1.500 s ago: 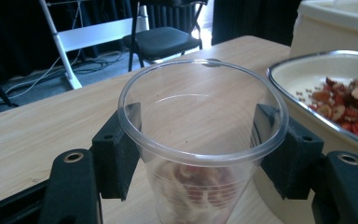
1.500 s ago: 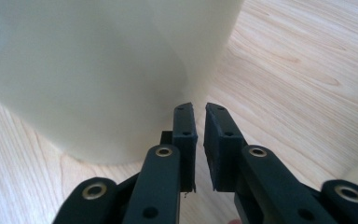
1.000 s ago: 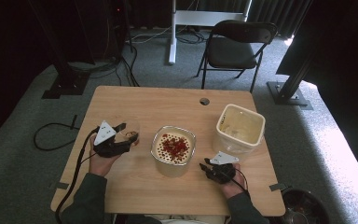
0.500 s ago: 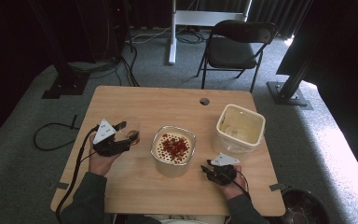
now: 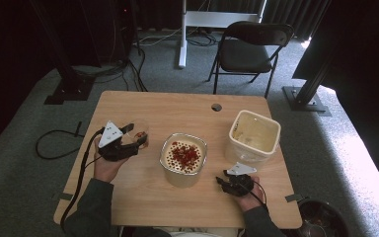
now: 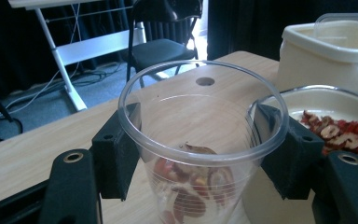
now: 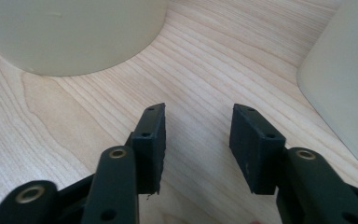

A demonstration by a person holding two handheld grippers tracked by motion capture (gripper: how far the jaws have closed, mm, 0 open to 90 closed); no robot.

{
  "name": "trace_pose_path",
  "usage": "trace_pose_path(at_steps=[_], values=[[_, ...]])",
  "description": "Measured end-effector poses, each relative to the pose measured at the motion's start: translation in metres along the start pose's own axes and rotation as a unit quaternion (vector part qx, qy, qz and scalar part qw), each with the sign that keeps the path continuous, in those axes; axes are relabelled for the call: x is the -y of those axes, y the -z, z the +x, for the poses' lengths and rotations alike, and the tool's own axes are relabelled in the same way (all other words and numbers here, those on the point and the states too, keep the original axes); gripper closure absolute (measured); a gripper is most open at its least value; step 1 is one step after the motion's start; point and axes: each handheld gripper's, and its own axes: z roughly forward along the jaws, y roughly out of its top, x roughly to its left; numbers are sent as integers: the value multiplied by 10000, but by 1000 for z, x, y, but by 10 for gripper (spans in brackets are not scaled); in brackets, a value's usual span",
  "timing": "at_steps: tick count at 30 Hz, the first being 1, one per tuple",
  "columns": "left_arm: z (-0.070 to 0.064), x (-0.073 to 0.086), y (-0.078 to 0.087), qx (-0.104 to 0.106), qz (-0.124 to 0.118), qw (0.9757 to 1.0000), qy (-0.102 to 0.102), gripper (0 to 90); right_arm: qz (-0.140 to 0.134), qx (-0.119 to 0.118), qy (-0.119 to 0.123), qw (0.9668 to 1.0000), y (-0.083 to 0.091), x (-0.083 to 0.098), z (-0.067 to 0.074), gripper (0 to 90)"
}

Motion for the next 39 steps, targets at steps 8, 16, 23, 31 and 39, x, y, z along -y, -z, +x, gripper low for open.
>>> trace_pose_path(at_steps=[8,16,23,31,39], values=[[-2,-10,-2,-10,17,9999,-137,353,-33,-42,-65,10000,1,3,-2,495],[-9,-21,-9,-68,72,9993,-367,353,-21,-11,-58,10000,1,3,-2,460],[-18,-32,-16,-187,135,9972,-714,353,3,40,-147,9999,3,5,-5,417],[-31,-41,-28,-376,367,9898,-1325,353,12,44,-152,9999,3,5,-5,414],[-50,-43,-38,-606,653,9717,-2186,353,7,52,-148,9999,3,5,-5,415]])
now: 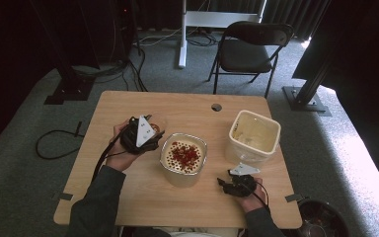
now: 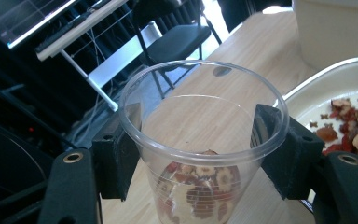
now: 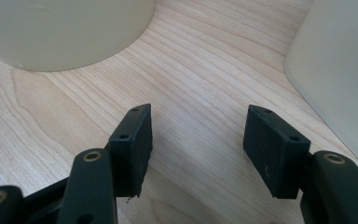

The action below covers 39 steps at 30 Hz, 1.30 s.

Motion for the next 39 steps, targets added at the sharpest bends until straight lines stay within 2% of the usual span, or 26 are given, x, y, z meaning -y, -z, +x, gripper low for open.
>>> trace_pose_path(at_steps=[3,4,8,15,24,28,33,34,35,39], values=[[-6,-3,-2,-35,55,9996,-275,352,0,-1,0,10000,0,0,0,415],[-8,-5,-3,-86,112,9990,-428,353,-1,-1,0,10000,0,0,0,415],[-14,-9,-4,-158,178,9969,-746,352,1,-1,0,10000,0,0,0,416],[-19,-14,-5,-263,205,9928,-1154,352,1,-5,0,10000,0,0,0,418],[-26,-18,-7,-318,281,9868,-1560,352,-2,-1,0,10000,0,0,0,420],[-27,-18,-7,-301,296,9858,-1625,352,-1,-1,-2,10000,0,0,0,420],[-30,-20,-8,-328,359,9824,-1802,352,-1,-3,-3,10000,0,0,0,420],[-30,-20,-8,-328,359,9824,-1802,352,-1,-3,-3,10000,0,0,0,420],[-32,-22,-7,-328,372,9804,-1907,352,-1,-2,-4,10000,0,0,0,420],[-36,-25,-8,-331,416,9757,-2126,352,0,-5,-5,10000,0,0,0,420]])
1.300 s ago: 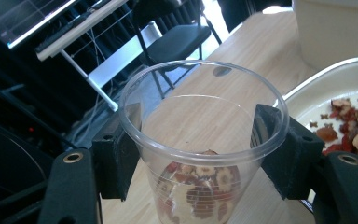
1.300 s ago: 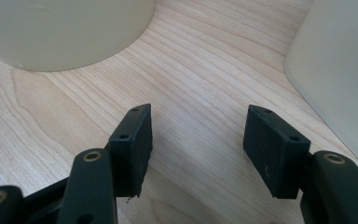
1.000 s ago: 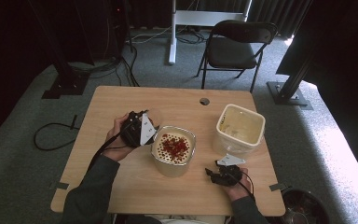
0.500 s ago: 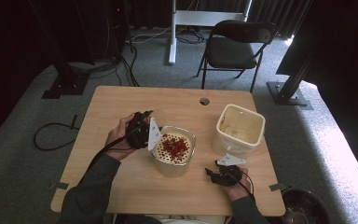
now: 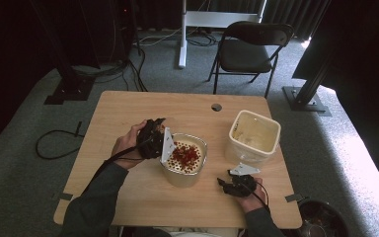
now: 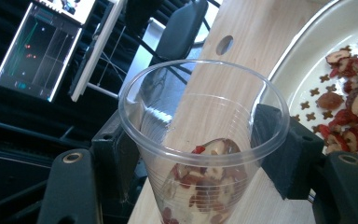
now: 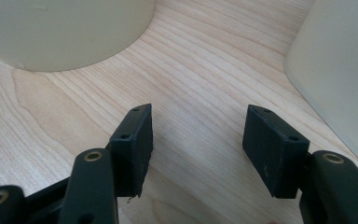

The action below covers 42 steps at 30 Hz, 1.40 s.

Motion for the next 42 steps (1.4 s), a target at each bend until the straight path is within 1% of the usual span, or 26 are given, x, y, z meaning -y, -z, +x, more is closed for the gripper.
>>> trace_pose_path(at_steps=[2,5,6,9,10,12,13,14,16,18,19,20,22,23,24,25,27,28,29,30,31,33,35,37,38,42], values=[[-2,-2,0,-4,46,9999,-140,351,0,1,0,10000,0,0,0,420],[-6,-4,-1,-29,160,9990,-422,351,1,-2,1,10000,0,0,0,420],[-7,-5,-2,-26,147,9989,-452,351,0,-2,0,10000,0,0,0,420],[-9,-8,-1,-79,248,9968,-751,350,0,-2,2,10000,0,0,0,420],[-10,-9,-2,-68,271,9963,-815,350,0,-2,0,10000,0,0,0,421],[-12,-11,-2,-79,363,9938,-1046,349,0,-3,1,10000,0,0,0,421],[-12,-11,-2,-79,363,9938,-1046,349,0,-3,1,10000,0,0,0,421],[-14,-12,-3,-101,427,9913,-1241,349,-1,-3,1,10000,0,0,0,421],[-18,-13,-3,-160,492,9879,-1460,349,1,-3,3,10000,0,0,0,421],[-20,-14,-4,-156,532,9852,-1622,349,-1,-4,1,10000,0,0,0,421],[-20,-14,-4,-156,532,9852,-1622,349,-1,-4,1,10000,0,0,0,421],[-24,-16,-4,-214,578,9812,-1827,349,-1,-4,2,10000,0,0,0,421],[-26,-17,-4,-230,578,9792,-1929,348,1,-7,4,10000,0,0,0,424],[-27,-18,-4,-249,587,9776,-2008,348,2,-7,5,10000,0,0,0,425],[-28,-18,-4,-253,592,9768,-2044,348,2,-7,5,10000,0,0,0,425],[-28,-18,-4,-253,592,9768,-2044,348,2,-7,5,10000,0,0,0,425],[-33,-19,-5,-292,666,9693,-2348,348,2,-7,4,10000,0,0,0,425],[-33,-19,-5,-292,666,9693,-2348,348,2,-7,5,10000,0,0,0,425],[-35,-19,-4,-309,645,9679,-2411,348,3,-8,4,10000,0,0,0,425],[-35,-19,-4,-309,645,9679,-2411,348,3,-8,4,10000,0,0,0,425],[-35,-20,-4,-326,667,9662,-2470,348,3,-8,5,10000,0,0,0,424],[-36,-21,-3,-335,655,9649,-2519,348,5,-6,7,10000,0,0,0,425],[-37,-22,-3,-359,648,9627,-2604,348,1,-8,7,10000,0,0,0,424],[-38,-22,-2,-373,624,9614,-2654,347,2,-8,6,10000,0,0,0,424],[-38,-22,-2,-378,615,9613,-2660,347,2,-8,7,10000,0,0,0,425],[-40,-22,-2,-416,630,9575,-2785,347,4,-10,9,10000,0,0,0,425]])
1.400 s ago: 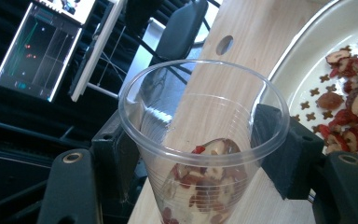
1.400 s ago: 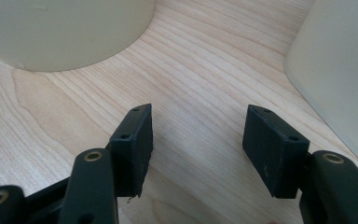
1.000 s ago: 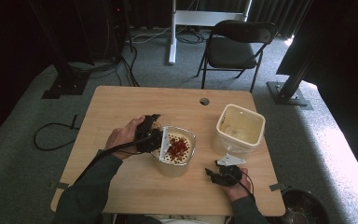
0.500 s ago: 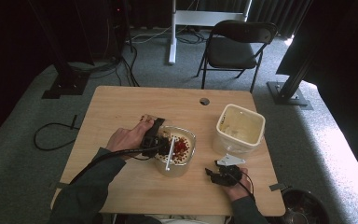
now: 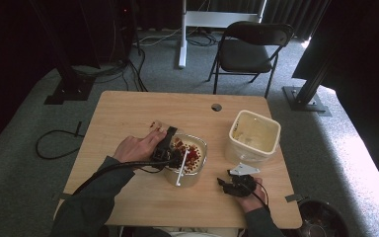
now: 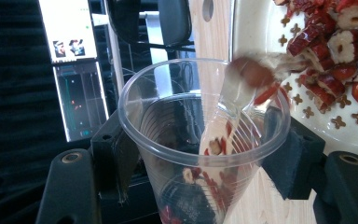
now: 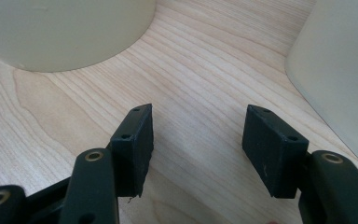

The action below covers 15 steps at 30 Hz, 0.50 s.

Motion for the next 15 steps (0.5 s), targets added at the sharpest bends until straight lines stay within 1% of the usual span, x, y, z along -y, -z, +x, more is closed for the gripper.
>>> trace_pose_path(at_steps=[1,2,5,6,9,10,12,15], values=[[0,0,0,0,0,10000,0,347,0,0,0,10000,0,0,0,425],[-2,-1,1,-33,-22,10000,-75,347,1,0,1,10000,0,0,0,425],[0,-2,3,-92,-67,9999,-113,346,-4,3,-2,10000,0,0,0,425],[0,-3,4,-130,-87,9998,-112,346,-2,0,0,10000,0,0,0,425],[2,-4,7,-137,-163,9997,-71,346,0,0,6,10000,0,0,0,425],[3,-3,7,-125,-154,9998,-41,347,0,-1,6,10000,0,0,0,425],[4,0,2,-123,-38,9999,-29,346,0,0,6,10000,0,0,0,425],[3,-1,4,-135,-106,9999,-22,347,-1,-1,9,10000,0,0,0,426]])
